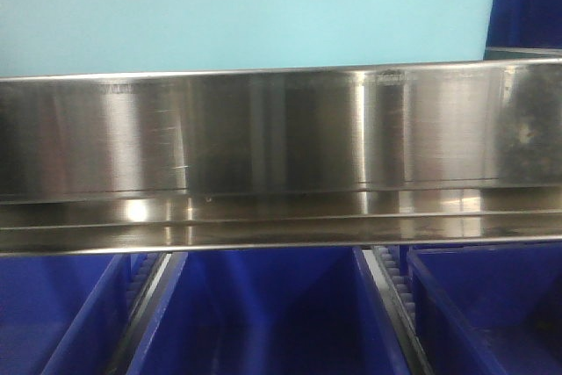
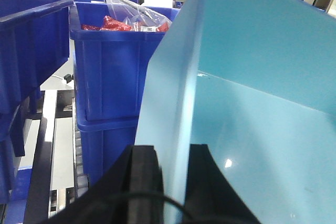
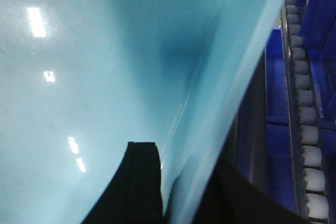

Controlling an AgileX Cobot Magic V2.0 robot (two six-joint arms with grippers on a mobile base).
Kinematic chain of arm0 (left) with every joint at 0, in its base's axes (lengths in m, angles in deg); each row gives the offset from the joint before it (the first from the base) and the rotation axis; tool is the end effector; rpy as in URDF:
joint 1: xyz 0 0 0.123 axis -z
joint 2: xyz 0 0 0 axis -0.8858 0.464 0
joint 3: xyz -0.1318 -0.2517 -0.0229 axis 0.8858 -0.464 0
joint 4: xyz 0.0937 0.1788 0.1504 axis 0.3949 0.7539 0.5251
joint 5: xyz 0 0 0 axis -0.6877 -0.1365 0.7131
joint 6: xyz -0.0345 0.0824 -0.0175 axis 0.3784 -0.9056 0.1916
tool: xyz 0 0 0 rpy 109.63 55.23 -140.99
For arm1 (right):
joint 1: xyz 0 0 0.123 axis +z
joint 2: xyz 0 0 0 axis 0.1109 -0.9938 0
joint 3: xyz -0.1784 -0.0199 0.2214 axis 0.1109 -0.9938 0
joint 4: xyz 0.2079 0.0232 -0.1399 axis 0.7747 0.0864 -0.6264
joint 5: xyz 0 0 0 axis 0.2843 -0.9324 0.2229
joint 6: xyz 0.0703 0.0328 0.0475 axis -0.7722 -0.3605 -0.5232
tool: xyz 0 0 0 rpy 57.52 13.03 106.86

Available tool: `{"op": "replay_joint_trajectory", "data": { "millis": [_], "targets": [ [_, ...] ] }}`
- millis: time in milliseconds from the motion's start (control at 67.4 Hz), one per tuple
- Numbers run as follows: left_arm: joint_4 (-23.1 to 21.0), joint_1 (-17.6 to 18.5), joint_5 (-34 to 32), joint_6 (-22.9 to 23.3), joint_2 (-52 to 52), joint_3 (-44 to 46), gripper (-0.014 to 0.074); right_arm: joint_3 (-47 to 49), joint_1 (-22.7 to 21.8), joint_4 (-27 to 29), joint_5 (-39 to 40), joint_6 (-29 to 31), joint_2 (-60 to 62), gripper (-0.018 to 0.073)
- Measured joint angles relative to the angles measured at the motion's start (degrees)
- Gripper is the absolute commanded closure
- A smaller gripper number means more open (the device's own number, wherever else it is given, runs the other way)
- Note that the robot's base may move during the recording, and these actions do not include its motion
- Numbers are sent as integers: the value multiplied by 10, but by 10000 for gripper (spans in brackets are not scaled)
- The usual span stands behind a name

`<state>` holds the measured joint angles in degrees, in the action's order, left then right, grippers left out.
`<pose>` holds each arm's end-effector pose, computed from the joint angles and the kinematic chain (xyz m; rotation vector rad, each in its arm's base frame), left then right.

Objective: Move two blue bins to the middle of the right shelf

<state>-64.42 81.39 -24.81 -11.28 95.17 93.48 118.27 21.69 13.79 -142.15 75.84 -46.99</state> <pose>0.2797 -0.1046 0.5376 0.2308 1.7360 -0.4174 0.2768 0.1428 0.5035 -0.2680 2.2247 0.3415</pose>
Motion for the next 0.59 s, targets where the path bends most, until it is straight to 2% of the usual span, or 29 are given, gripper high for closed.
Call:
{"op": "replay_joint_trajectory", "data": {
  "millis": [593],
  "targets": [
    [0,0,0,0,0,0,707,0,0,0,0,0,0,711]
  ]
}}
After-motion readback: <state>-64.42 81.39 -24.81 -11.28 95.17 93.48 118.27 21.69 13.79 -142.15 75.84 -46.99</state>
